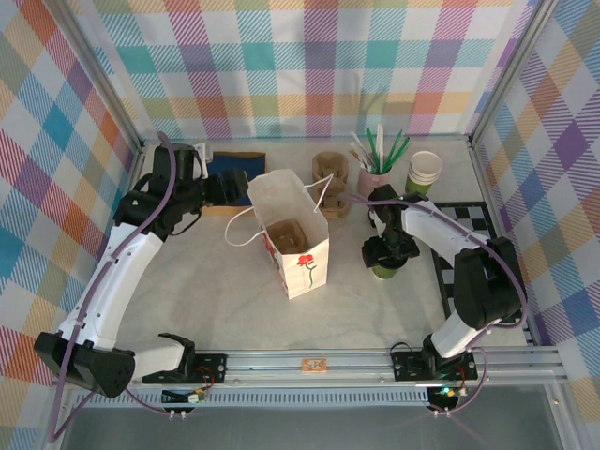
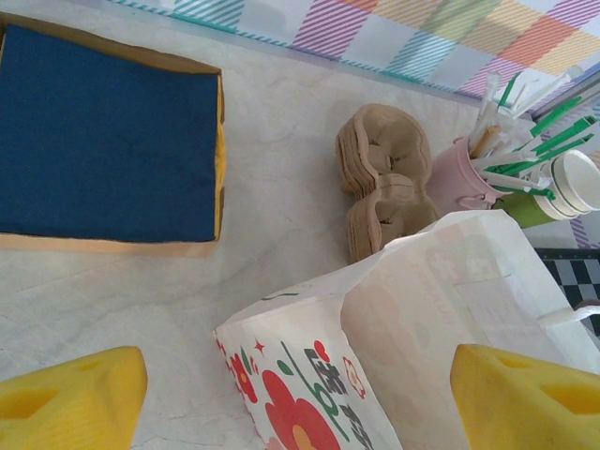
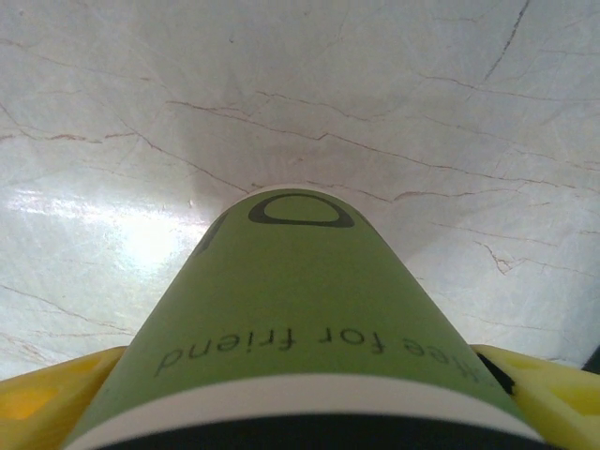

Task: Pack the takeout coffee

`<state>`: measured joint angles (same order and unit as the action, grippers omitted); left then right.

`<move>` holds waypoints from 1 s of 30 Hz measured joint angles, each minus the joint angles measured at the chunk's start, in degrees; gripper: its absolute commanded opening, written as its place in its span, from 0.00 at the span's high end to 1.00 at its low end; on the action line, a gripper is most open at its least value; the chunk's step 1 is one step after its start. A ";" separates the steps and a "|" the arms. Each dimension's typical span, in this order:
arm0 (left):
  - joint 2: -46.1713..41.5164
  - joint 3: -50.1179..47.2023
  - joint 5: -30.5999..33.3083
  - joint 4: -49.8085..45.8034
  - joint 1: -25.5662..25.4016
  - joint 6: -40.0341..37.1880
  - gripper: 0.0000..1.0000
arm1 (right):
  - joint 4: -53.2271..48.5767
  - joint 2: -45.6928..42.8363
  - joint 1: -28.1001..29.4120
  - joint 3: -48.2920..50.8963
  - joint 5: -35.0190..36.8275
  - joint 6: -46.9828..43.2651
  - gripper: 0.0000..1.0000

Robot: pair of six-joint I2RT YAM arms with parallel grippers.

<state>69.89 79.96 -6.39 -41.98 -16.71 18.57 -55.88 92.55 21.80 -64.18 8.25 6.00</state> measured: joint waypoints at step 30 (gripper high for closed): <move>22.93 25.59 -9.16 0.04 4.81 -2.49 0.18 | -19.04 -12.26 8.61 -22.51 -4.02 7.10 0.42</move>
<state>92.82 105.56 -15.55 -41.93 -11.90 16.08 -74.91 80.29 30.41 -86.70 4.23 13.10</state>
